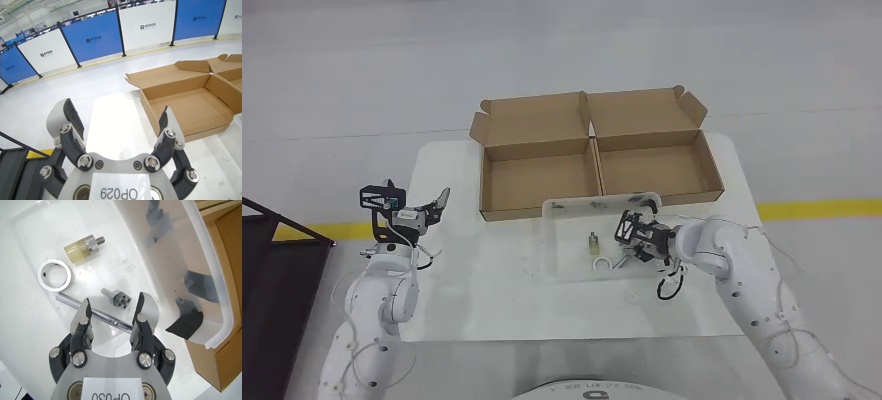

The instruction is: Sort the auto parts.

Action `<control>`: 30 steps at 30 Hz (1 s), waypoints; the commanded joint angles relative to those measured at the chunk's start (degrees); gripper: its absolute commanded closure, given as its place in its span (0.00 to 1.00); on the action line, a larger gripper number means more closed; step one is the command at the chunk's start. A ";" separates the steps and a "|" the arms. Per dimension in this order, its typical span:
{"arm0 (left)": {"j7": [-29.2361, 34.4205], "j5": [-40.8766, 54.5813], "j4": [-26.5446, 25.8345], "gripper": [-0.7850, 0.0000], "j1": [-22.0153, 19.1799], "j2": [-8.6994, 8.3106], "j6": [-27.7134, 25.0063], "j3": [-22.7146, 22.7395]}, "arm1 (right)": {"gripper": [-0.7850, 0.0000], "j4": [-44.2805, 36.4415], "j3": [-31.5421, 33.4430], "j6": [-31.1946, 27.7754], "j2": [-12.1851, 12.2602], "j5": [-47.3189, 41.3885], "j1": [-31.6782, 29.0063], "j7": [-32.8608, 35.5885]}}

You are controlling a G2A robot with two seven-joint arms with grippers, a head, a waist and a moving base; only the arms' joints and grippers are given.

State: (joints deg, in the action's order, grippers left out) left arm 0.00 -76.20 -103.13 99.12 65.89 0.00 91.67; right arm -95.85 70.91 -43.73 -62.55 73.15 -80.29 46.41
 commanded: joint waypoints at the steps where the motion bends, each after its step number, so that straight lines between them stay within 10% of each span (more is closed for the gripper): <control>1: 0.00 0.00 0.00 0.00 0.00 0.00 0.00 0.00 | 0.57 0.80 -0.42 0.02 0.01 -0.51 0.53 0.17; 9: 0.00 0.00 0.00 0.00 0.00 0.00 0.00 0.00 | 0.67 3.34 -2.46 0.16 -0.03 -2.28 2.77 1.60; 14: 0.00 0.00 0.00 0.00 0.00 0.00 0.00 0.00 | 1.00 4.37 -3.55 0.46 -0.05 -3.56 4.09 2.54; 23: 0.00 0.00 0.00 0.00 0.00 0.00 0.00 0.00 | 1.00 3.24 -1.20 -1.37 0.46 -10.04 4.44 -3.28; 30: 0.00 0.00 0.00 0.00 0.00 0.00 0.00 0.00 | 1.00 6.46 4.71 -14.27 1.72 -28.13 2.13 -14.56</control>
State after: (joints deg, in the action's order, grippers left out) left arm 0.00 -76.20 -103.13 99.12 65.89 0.00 91.67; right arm -90.63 75.24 -54.76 -61.01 49.77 -78.04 33.20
